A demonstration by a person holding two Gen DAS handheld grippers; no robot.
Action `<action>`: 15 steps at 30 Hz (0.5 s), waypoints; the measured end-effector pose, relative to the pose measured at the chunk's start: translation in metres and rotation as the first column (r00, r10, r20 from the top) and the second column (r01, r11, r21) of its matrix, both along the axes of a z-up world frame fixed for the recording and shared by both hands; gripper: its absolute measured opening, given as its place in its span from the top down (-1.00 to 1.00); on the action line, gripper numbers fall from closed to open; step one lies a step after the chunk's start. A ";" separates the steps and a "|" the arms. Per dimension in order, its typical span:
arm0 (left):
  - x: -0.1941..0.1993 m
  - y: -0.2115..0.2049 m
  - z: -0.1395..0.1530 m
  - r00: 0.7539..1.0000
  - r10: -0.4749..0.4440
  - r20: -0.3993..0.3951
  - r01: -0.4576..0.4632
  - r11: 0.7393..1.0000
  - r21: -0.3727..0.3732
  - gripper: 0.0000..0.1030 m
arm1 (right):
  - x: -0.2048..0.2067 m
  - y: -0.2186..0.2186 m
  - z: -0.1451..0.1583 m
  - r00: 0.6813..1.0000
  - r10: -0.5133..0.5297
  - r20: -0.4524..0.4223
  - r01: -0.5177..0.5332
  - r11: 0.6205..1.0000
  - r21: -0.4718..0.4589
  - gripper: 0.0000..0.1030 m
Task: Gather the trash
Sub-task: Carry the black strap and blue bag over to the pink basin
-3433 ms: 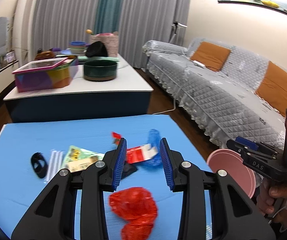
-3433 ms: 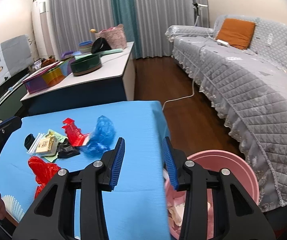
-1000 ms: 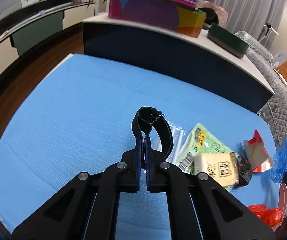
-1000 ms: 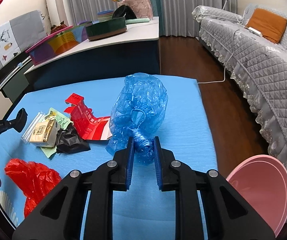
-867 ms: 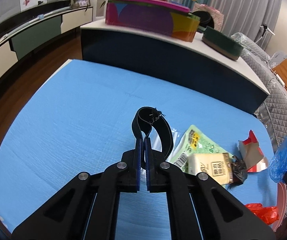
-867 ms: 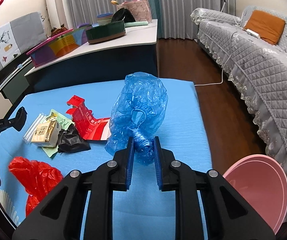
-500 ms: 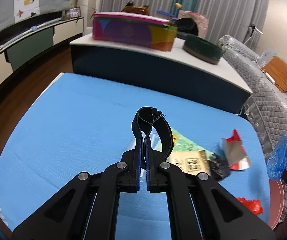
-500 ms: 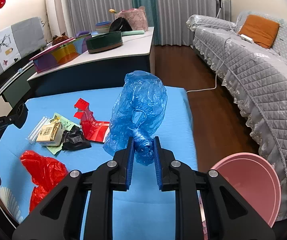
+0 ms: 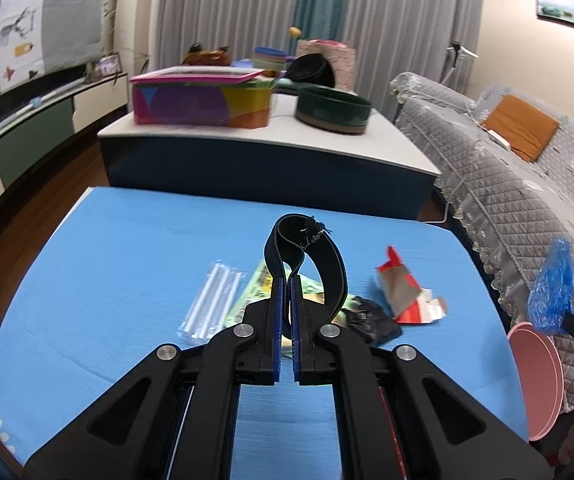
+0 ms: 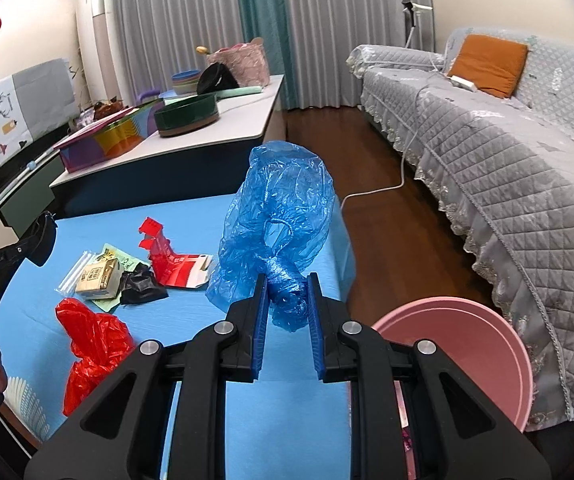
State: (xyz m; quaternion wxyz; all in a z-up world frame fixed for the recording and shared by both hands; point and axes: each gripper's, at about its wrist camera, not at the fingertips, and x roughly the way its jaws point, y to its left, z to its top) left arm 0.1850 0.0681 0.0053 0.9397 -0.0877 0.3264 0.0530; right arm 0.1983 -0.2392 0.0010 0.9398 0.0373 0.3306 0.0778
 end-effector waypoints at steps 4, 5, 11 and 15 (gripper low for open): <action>-0.004 -0.015 0.005 0.999 -0.037 0.027 0.037 0.999 0.020 0.93 | -0.007 -0.010 0.002 1.000 -0.022 0.008 0.022 1.000 -0.002 0.63; -0.004 -0.019 0.006 0.998 -0.045 0.032 0.044 0.999 0.025 0.93 | -0.009 -0.014 0.002 1.000 -0.029 0.009 0.029 1.000 -0.003 0.62; -0.009 -0.045 0.010 0.993 -0.103 0.061 0.101 0.994 0.035 0.93 | -0.016 -0.028 0.003 0.998 -0.060 0.016 0.060 0.998 -0.005 0.62; -0.011 -0.062 0.011 0.988 -0.141 0.069 0.138 0.989 0.048 0.93 | -0.020 -0.037 0.004 0.997 -0.078 0.023 0.079 0.997 -0.006 0.62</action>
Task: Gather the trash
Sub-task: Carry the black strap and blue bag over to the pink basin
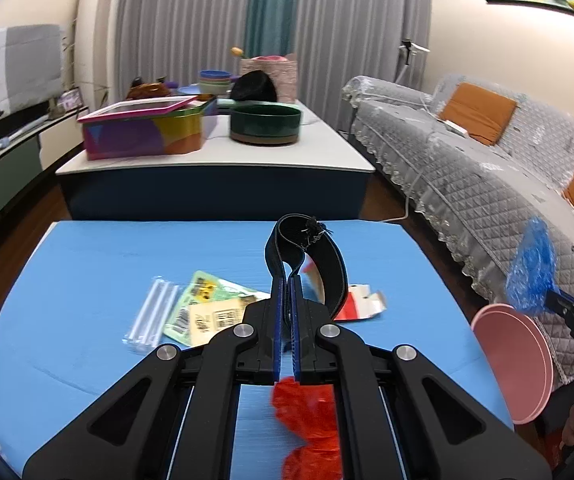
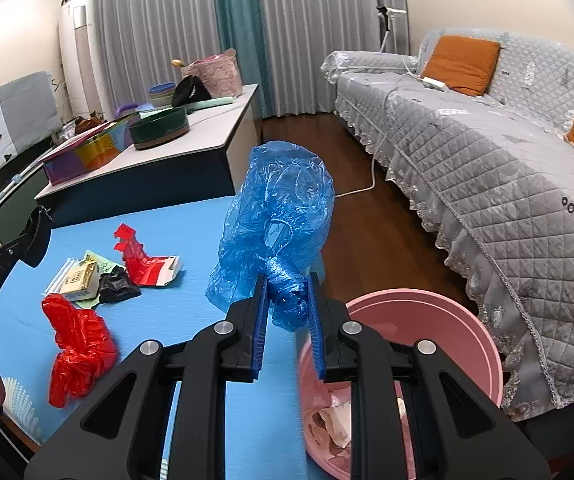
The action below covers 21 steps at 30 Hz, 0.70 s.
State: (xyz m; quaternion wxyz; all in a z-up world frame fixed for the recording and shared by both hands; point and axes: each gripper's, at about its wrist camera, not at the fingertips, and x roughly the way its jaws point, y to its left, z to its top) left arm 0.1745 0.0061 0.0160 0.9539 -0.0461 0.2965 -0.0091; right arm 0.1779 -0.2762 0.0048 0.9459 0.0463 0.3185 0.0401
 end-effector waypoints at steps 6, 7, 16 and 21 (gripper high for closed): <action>0.000 -0.018 0.001 0.999 -0.040 0.009 0.040 0.999 0.011 0.93 | -0.003 -0.013 0.001 1.000 -0.028 0.008 0.028 1.000 0.005 0.62; 0.000 -0.018 0.001 0.999 -0.043 0.010 0.043 0.999 0.011 0.93 | -0.003 -0.014 0.001 0.999 -0.031 0.009 0.031 0.999 0.006 0.62; 0.002 -0.040 0.002 0.996 -0.083 0.015 0.083 0.996 0.010 0.93 | -0.005 -0.029 0.001 0.998 -0.062 0.015 0.062 0.998 0.011 0.62; 0.003 -0.052 0.002 0.994 -0.109 0.019 0.109 0.994 0.013 0.93 | -0.006 -0.037 0.002 0.997 -0.076 0.017 0.075 0.997 0.012 0.62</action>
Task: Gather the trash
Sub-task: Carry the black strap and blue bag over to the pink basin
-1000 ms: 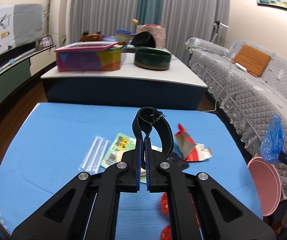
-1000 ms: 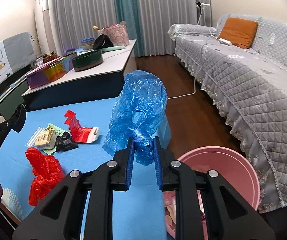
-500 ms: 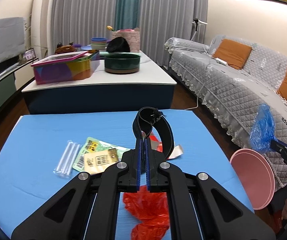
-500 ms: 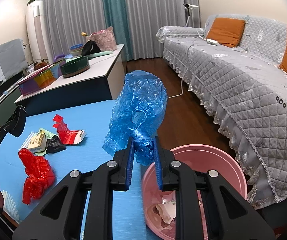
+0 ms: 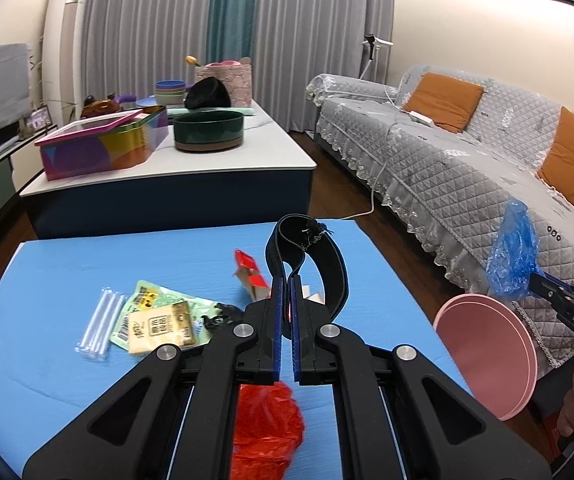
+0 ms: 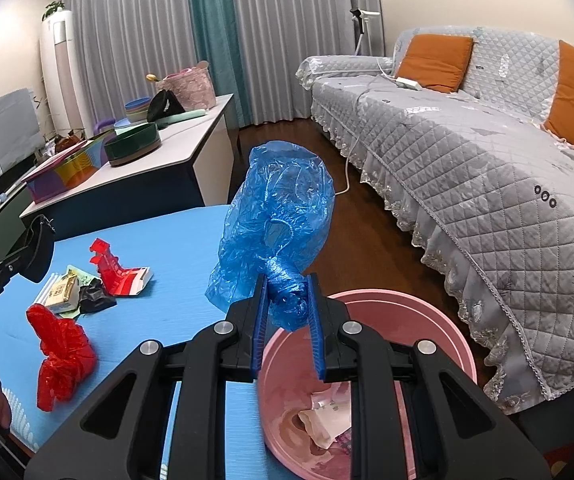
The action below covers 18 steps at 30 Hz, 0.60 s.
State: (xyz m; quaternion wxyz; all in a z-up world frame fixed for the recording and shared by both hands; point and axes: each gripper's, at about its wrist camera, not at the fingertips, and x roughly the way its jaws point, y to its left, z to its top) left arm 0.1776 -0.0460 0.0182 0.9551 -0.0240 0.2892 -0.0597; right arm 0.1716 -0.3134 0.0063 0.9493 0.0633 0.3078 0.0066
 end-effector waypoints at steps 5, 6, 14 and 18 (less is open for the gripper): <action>0.000 -0.012 0.000 1.000 -0.019 0.004 0.019 1.000 0.000 0.93 | -0.003 -0.010 0.000 1.000 -0.018 0.003 0.018 1.000 0.002 0.62; 0.001 -0.015 0.000 1.000 -0.023 0.004 0.023 1.000 0.000 0.93 | -0.003 -0.011 0.000 1.000 -0.020 0.003 0.020 1.000 0.002 0.62; 0.002 -0.037 -0.002 0.998 -0.066 0.001 0.066 0.998 0.001 0.93 | -0.009 -0.029 0.000 0.999 -0.054 0.005 0.054 0.999 0.004 0.62; 0.003 -0.051 -0.005 0.995 -0.102 -0.002 0.102 0.995 0.002 0.93 | -0.013 -0.040 0.000 0.997 -0.073 0.007 0.073 0.997 0.006 0.62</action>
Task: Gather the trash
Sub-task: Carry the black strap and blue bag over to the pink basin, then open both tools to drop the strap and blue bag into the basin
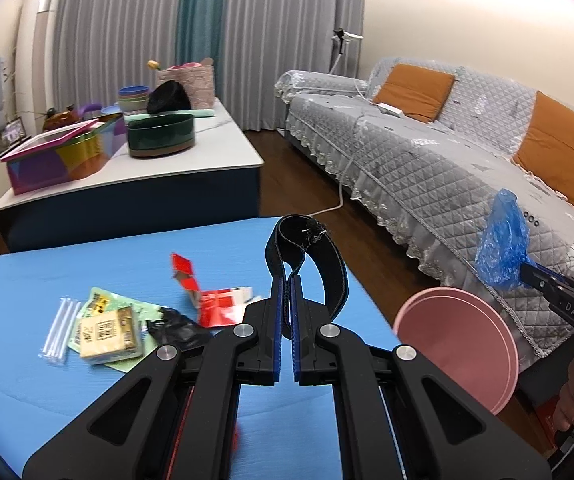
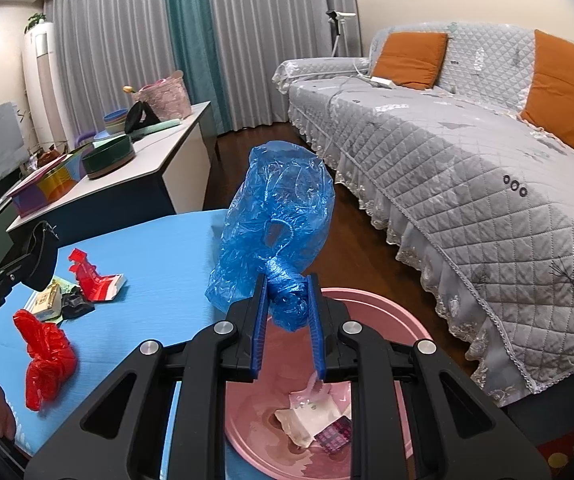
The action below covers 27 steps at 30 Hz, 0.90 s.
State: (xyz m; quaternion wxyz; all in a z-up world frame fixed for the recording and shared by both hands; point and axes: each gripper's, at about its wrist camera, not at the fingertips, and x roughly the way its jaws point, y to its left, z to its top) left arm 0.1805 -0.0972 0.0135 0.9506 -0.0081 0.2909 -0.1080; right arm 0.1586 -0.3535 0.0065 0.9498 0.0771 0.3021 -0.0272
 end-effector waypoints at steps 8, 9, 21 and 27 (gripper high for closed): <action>-0.003 -0.030 -0.006 0.997 -0.080 -0.008 0.080 0.997 -0.003 0.93 | -0.008 -0.022 -0.001 0.999 -0.038 -0.003 0.038 0.999 0.004 0.62; -0.004 -0.034 -0.007 0.996 -0.092 -0.009 0.092 0.996 -0.003 0.93 | -0.008 -0.023 -0.001 0.999 -0.040 -0.004 0.041 0.999 0.004 0.62; -0.011 -0.082 -0.018 0.975 -0.218 -0.032 0.218 0.976 -0.003 0.93 | -0.018 -0.043 0.000 0.997 -0.074 -0.009 0.074 0.997 -0.011 0.62; -0.014 -0.104 -0.019 0.963 -0.266 -0.041 0.266 0.964 -0.006 0.93 | -0.023 -0.050 0.002 0.996 -0.088 -0.010 0.088 0.996 -0.019 0.62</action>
